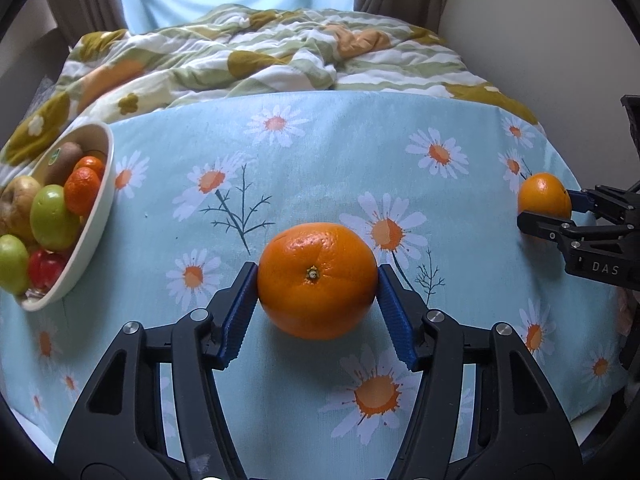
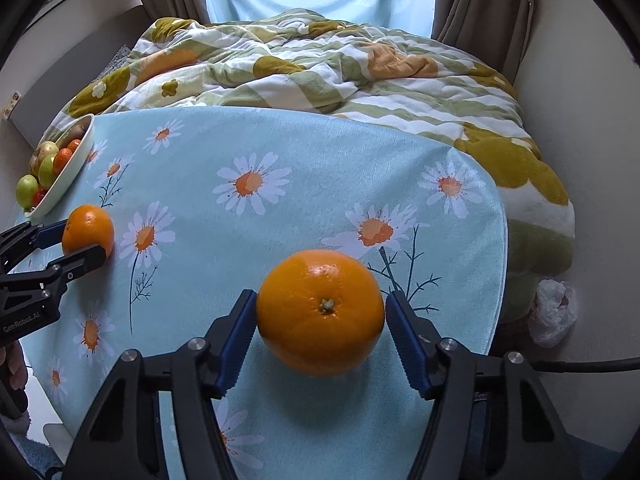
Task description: Organize fruits
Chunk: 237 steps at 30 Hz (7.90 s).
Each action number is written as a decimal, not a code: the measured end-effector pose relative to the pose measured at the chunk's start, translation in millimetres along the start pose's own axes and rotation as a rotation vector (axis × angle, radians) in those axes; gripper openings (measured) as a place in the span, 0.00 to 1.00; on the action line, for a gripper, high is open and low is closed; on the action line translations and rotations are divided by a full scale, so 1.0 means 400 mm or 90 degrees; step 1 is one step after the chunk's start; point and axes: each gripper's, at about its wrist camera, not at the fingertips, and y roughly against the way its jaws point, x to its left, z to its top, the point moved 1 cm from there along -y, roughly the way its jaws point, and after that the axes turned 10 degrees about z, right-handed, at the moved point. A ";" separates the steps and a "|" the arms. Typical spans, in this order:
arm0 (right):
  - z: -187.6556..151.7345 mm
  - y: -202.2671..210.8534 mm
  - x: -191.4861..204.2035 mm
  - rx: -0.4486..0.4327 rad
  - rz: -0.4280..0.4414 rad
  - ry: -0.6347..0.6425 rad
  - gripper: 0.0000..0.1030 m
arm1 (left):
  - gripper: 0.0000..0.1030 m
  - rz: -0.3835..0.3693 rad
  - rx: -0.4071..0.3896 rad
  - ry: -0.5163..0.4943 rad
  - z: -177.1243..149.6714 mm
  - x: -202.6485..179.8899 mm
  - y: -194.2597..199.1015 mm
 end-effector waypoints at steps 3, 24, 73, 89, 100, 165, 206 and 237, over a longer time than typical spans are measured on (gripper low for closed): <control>0.000 0.000 0.005 -0.002 -0.004 0.007 0.54 | 0.63 -0.006 -0.005 0.002 -0.003 0.005 0.013; 0.084 0.125 0.224 -0.056 0.045 0.044 0.54 | 0.63 -0.008 -0.065 0.031 0.007 0.162 0.198; 0.278 -0.099 0.671 -0.096 0.024 -0.111 0.54 | 0.64 -0.087 -0.068 -0.138 0.250 0.621 -0.068; 0.259 -0.080 0.661 -0.109 0.001 -0.151 0.54 | 1.00 -0.089 -0.103 -0.162 0.259 0.606 -0.055; 0.282 -0.026 0.691 -0.107 0.002 -0.107 0.54 | 1.00 -0.058 -0.100 -0.082 0.216 0.731 0.048; 0.207 0.273 0.676 -0.192 0.003 -0.020 1.00 | 1.00 0.046 -0.126 0.076 0.011 0.648 0.421; 0.025 0.431 0.547 -0.234 -0.104 -0.122 1.00 | 1.00 0.035 -0.200 0.036 0.001 0.485 0.553; 0.026 0.432 0.535 -0.232 -0.112 -0.130 0.99 | 1.00 0.059 -0.215 0.023 0.009 0.463 0.548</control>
